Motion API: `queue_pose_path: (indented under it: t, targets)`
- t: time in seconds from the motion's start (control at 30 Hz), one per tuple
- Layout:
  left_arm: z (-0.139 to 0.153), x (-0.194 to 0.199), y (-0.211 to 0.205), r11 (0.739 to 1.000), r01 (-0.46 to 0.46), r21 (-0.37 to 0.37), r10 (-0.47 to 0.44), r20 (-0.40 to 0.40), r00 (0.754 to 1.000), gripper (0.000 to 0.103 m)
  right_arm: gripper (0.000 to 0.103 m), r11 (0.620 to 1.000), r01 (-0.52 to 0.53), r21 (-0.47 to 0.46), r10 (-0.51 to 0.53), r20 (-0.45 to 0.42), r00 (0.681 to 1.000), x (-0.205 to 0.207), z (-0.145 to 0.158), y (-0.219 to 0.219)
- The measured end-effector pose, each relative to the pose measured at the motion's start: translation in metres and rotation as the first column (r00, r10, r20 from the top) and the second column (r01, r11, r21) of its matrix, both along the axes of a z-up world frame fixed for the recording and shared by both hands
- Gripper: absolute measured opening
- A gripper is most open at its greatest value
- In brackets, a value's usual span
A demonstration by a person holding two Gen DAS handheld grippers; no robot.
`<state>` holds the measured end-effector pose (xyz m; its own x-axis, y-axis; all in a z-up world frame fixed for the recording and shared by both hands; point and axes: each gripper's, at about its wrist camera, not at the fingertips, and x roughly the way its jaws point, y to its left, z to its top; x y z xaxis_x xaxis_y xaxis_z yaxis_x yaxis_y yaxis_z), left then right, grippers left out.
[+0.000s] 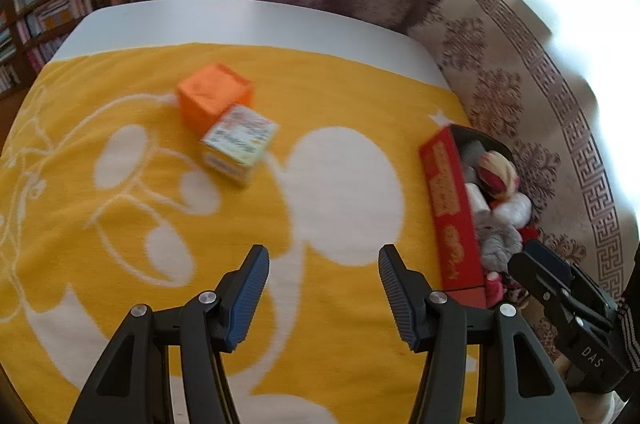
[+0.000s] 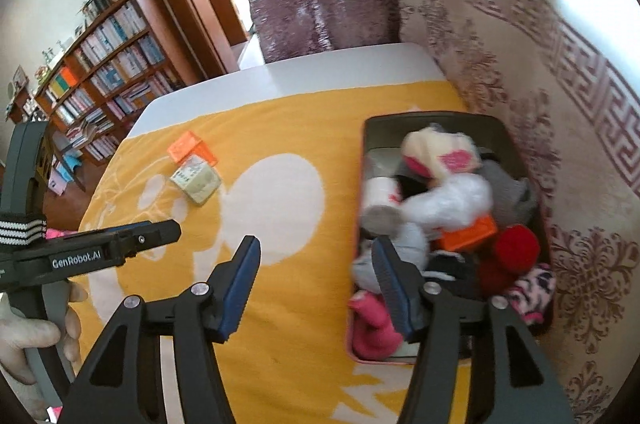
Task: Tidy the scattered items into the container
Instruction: 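Withdraw both grippers from the box back over the block and medicine box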
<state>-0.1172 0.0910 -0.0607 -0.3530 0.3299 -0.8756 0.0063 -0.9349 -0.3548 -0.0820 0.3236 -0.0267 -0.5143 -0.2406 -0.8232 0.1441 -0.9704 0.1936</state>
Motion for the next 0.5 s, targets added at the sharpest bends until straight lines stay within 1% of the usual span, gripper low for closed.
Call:
queue_pose_path:
  t: [0.23,0.5]
  targets:
    - [-0.008,-0.003,-0.045,0.999,-0.049,0.005,0.049,0.023,0.999,0.059,0.066,0.999,-0.035,-0.009,0.036,0.035,0.999,-0.008,-0.009,-0.034]
    - [-0.026,-0.006,-0.071,0.998,-0.069,0.012,0.068,0.058,0.996,0.059,0.067,0.998,-0.065,-0.017,0.067,0.088,0.994,-0.023,-0.022,-0.077]
